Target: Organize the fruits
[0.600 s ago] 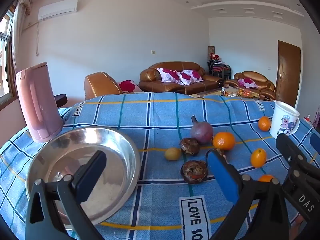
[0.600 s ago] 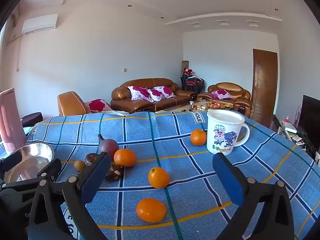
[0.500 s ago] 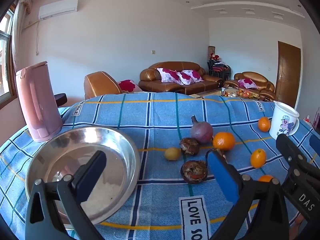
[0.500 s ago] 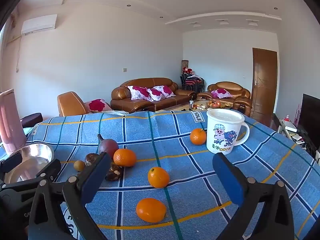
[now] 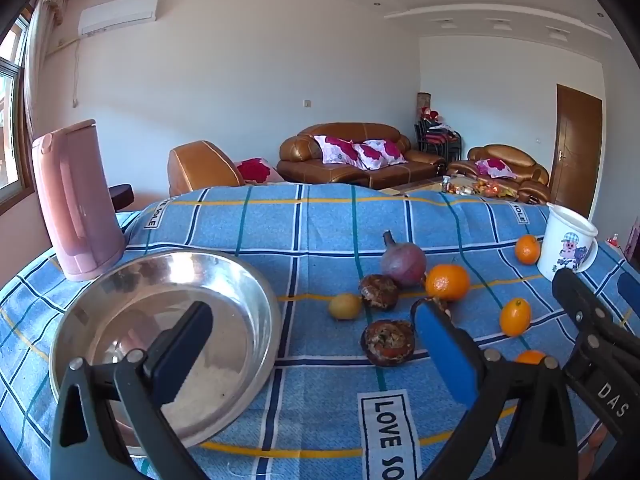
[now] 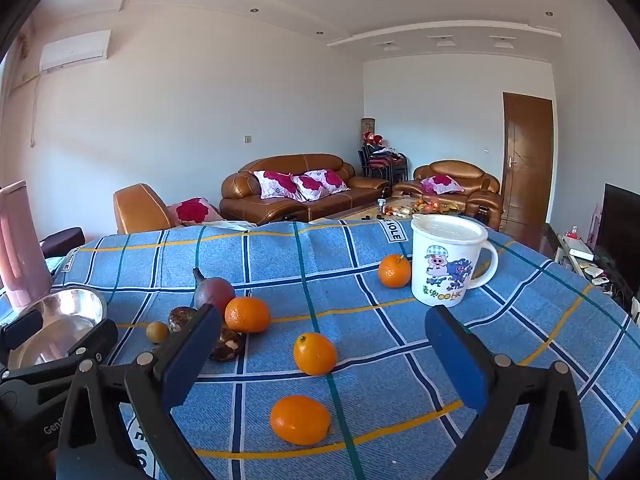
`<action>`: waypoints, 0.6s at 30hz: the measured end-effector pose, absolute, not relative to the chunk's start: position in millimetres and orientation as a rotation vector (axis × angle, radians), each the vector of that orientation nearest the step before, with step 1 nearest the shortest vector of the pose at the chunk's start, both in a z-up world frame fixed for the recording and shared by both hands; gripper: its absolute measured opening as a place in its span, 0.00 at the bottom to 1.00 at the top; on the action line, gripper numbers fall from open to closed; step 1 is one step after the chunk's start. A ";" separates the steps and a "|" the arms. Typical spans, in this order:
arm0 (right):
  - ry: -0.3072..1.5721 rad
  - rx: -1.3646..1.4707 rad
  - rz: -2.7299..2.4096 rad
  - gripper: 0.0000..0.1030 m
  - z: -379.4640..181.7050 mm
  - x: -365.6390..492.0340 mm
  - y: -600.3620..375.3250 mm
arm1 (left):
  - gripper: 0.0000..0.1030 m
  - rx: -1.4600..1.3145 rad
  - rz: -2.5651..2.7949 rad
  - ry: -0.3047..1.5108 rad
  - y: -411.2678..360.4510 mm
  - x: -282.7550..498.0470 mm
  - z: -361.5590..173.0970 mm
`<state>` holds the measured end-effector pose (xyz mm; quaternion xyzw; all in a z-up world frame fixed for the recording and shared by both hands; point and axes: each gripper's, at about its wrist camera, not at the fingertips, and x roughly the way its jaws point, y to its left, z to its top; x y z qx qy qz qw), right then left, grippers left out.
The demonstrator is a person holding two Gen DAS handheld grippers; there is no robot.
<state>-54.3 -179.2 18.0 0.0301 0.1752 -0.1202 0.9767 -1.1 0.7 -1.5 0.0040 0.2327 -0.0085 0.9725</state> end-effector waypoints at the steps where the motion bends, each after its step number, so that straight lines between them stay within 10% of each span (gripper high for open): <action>1: 0.354 0.061 -0.243 0.99 17.9 -54.1 -179.3 | 1.00 0.007 -0.016 0.471 1.0 -0.8 -1.3; 18: 0.362 0.081 -0.249 0.99 18.4 -54.2 -184.5 | 1.00 0.006 -0.015 0.471 0.8 -0.8 -1.2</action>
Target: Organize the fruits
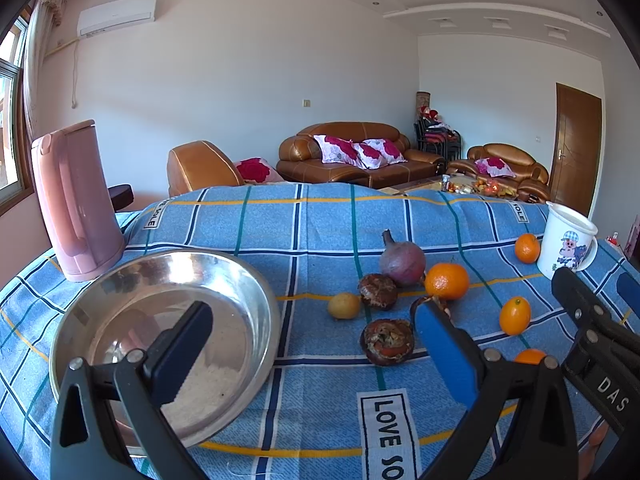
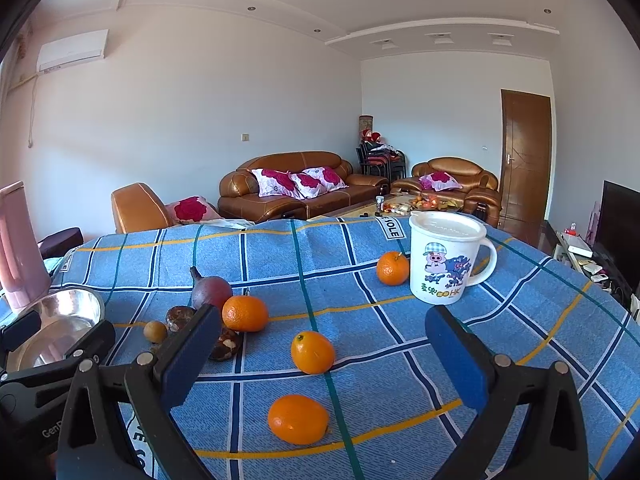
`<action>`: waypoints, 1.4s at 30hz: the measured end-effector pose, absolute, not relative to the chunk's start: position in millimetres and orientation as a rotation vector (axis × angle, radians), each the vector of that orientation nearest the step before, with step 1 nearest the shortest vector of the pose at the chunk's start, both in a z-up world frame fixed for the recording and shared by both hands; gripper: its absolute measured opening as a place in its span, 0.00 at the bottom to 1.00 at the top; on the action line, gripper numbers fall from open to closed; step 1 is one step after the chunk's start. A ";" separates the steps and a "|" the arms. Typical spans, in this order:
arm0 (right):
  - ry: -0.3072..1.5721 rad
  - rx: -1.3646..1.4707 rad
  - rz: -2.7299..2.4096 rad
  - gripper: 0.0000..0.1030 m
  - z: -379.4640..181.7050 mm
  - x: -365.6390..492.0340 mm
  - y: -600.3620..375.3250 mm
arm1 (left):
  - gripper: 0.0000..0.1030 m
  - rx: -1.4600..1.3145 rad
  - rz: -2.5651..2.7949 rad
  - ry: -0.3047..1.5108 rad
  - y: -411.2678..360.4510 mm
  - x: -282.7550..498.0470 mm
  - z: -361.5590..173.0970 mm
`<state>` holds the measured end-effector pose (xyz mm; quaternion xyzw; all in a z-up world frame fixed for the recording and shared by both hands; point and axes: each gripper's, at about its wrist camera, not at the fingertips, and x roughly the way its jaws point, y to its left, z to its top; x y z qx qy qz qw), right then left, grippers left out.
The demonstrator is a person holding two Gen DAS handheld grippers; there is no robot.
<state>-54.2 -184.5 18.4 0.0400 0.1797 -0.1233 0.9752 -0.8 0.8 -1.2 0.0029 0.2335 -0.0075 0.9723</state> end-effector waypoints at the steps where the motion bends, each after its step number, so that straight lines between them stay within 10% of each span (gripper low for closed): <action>1: 0.364 0.082 -0.250 0.99 18.1 -54.1 -184.4 | 1.00 0.006 -0.015 0.471 1.1 -0.8 -1.3; 42: 0.387 0.105 -0.252 0.99 13.4 -51.3 -188.8 | 1.00 0.009 -0.040 0.492 -1.4 0.3 -3.3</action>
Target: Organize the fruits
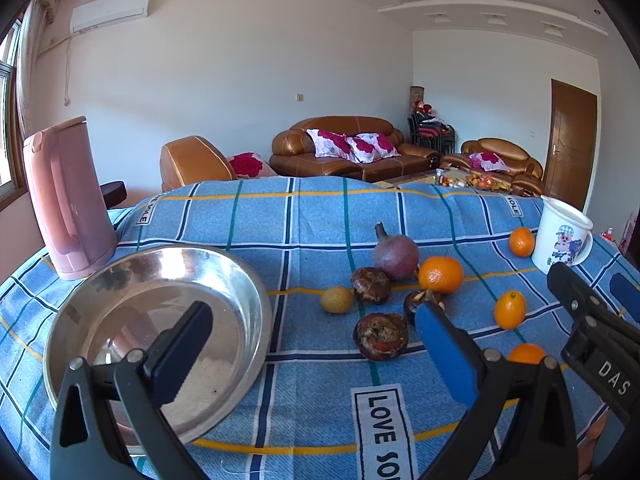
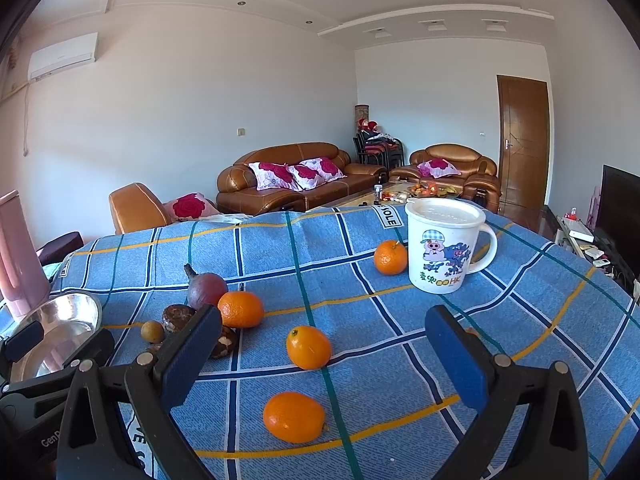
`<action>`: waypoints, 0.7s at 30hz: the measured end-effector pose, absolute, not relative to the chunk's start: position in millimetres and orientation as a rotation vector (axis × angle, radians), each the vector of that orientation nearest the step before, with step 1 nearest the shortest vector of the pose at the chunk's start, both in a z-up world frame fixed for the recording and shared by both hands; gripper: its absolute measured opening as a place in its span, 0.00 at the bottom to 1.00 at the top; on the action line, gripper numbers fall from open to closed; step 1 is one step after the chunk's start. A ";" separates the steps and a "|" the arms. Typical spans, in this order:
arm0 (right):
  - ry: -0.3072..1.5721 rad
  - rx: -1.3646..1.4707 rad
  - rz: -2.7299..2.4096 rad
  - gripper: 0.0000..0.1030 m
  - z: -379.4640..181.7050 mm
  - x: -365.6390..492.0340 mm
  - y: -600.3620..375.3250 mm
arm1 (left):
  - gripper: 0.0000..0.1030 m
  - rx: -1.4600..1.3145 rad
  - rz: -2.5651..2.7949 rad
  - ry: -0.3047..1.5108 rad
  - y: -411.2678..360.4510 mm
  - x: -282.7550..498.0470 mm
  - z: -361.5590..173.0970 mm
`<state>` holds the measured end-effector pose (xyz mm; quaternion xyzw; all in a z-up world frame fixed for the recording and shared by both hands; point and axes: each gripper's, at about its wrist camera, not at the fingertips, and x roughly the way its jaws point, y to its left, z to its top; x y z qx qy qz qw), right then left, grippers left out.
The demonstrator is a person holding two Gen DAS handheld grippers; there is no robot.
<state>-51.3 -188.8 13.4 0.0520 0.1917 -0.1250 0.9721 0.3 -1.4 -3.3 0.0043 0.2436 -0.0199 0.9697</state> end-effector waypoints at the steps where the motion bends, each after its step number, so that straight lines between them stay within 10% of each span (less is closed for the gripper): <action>1: 0.387 0.105 -0.252 0.99 13.3 -51.7 -188.5 | 1.00 0.009 -0.041 0.493 -1.4 0.6 -3.3; 21: 0.410 0.152 -0.241 0.99 10.6 -49.4 -196.9 | 1.00 0.019 -0.052 0.498 -4.0 -0.5 -2.4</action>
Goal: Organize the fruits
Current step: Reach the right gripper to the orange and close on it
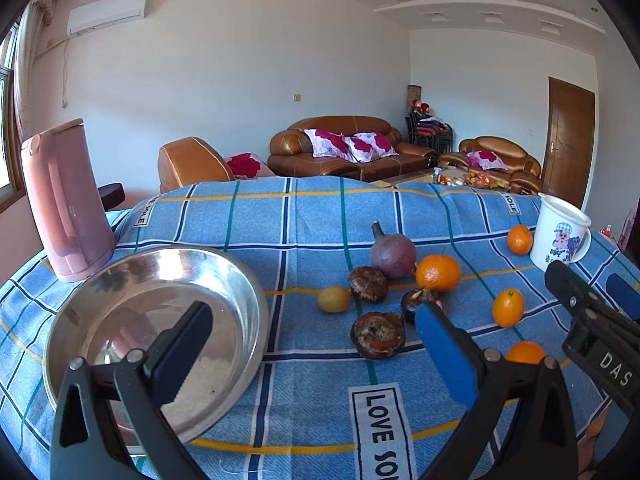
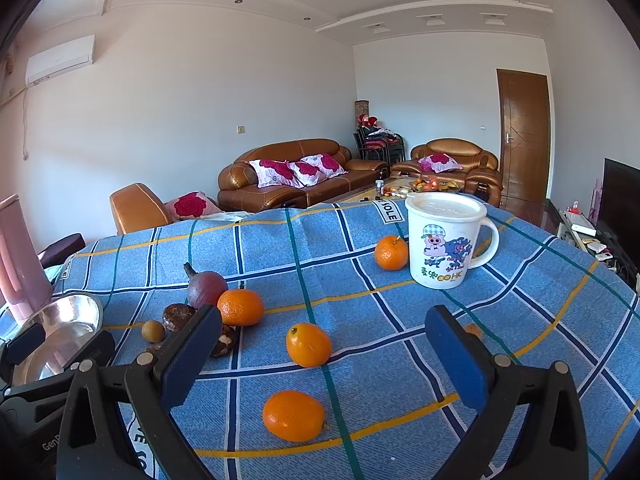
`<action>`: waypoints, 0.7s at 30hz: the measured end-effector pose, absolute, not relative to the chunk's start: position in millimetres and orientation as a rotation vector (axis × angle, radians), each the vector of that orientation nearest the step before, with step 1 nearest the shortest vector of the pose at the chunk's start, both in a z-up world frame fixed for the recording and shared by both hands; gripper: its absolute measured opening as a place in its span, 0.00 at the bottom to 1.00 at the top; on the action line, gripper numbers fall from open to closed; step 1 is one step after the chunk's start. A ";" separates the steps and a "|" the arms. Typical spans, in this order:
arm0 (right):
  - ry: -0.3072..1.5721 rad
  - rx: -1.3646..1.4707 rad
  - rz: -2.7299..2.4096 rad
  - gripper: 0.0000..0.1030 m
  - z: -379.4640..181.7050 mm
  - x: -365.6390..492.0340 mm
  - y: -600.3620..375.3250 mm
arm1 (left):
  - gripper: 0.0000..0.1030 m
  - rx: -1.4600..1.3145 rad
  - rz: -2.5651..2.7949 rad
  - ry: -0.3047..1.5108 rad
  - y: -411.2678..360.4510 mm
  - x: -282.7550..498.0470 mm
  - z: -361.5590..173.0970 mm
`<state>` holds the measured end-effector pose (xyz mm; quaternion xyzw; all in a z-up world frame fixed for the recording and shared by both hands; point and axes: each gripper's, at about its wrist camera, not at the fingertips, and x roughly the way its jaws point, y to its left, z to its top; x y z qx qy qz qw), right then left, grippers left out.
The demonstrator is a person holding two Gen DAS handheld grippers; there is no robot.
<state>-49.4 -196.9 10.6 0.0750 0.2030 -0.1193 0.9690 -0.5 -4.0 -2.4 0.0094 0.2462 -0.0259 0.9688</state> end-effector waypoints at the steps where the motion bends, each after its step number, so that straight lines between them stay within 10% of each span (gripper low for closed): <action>1: 0.420 0.164 -0.240 0.99 10.0 -48.9 -200.6 | 1.00 0.019 -0.056 0.499 -4.2 -0.4 -2.2; 21: 0.733 0.202 0.039 0.69 -21.2 -32.7 -207.7 | 1.00 0.061 -0.119 0.539 -14.5 2.4 -3.6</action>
